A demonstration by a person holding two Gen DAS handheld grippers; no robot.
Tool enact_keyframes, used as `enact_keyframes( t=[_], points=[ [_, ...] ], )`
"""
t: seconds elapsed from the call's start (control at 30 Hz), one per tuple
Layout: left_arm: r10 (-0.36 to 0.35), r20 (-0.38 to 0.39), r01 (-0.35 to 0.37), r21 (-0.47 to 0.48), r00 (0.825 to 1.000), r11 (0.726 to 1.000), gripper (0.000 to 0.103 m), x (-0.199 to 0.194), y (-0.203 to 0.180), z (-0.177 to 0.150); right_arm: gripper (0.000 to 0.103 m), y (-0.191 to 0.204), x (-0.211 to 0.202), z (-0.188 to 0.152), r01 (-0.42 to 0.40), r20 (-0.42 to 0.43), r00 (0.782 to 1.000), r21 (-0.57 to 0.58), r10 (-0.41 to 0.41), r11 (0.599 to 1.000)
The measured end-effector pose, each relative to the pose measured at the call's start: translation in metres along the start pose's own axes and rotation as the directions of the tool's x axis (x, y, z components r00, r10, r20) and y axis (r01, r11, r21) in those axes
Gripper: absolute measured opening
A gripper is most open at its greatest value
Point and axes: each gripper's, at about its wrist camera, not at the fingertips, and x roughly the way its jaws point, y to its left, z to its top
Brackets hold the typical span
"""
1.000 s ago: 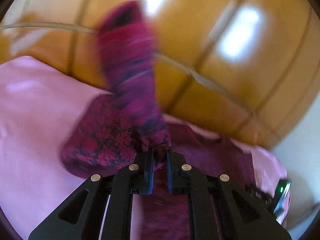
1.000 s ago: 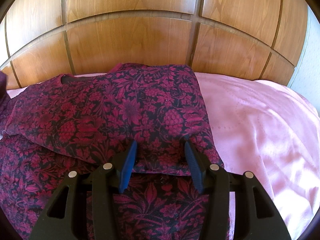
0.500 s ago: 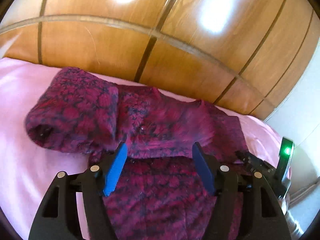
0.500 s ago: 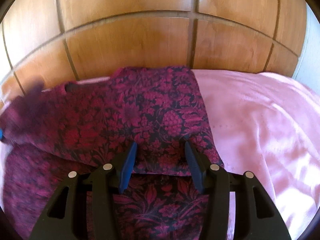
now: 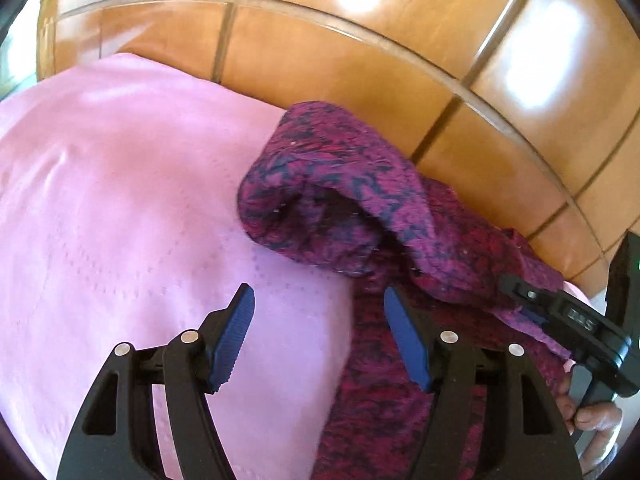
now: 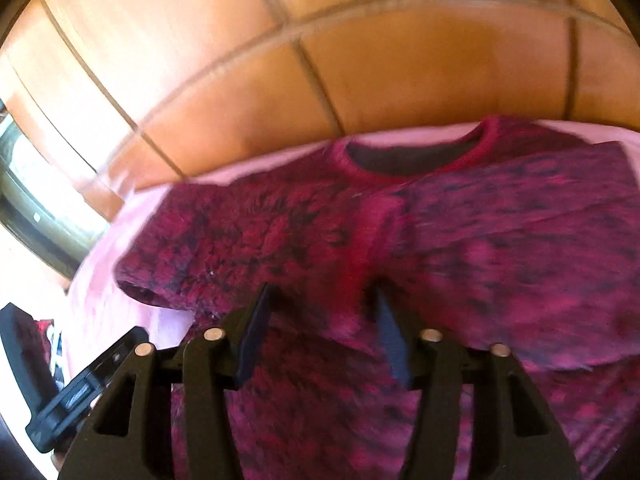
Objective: Fold small clothes
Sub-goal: 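Fold the side edge inward with the right gripper while the left gripper holds the body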
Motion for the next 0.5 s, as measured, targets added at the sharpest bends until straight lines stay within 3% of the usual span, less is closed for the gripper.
enact_keyframes(
  t=[0.07, 0.13, 0.3, 0.4, 0.5],
  points=[
    [0.02, -0.002, -0.02, 0.003, 1.0, 1.0, 0.066, 0.006, -0.002, 0.002, 0.011, 0.008, -0.007, 0.007, 0.017, 0.03, 0.999, -0.029, -0.016, 0.999],
    [0.038, -0.005, -0.038, -0.006, 0.999, 0.999, 0.066, 0.013, -0.002, 0.005, 0.011, 0.015, -0.034, 0.014, 0.022, 0.115, 0.993, -0.072, -0.013, 0.997],
    [0.08, -0.039, -0.081, -0.026, 0.996, 0.996, 0.066, 0.034, -0.012, 0.011, 0.01, 0.007, -0.113, 0.023, 0.024, 0.309, 0.951, -0.083, 0.003, 0.996],
    [0.09, -0.048, -0.091, -0.027, 0.995, 0.995, 0.066, 0.043, -0.019, 0.015, 0.01, -0.016, -0.148, 0.026, 0.066, 0.395, 0.918, -0.052, -0.04, 0.996],
    [0.132, -0.058, -0.132, 0.0, 0.99, 0.991, 0.066, 0.051, -0.026, 0.016, 0.01, -0.045, -0.162, 0.022, 0.127, 0.424, 0.899, -0.008, -0.111, 0.992]
  ],
)
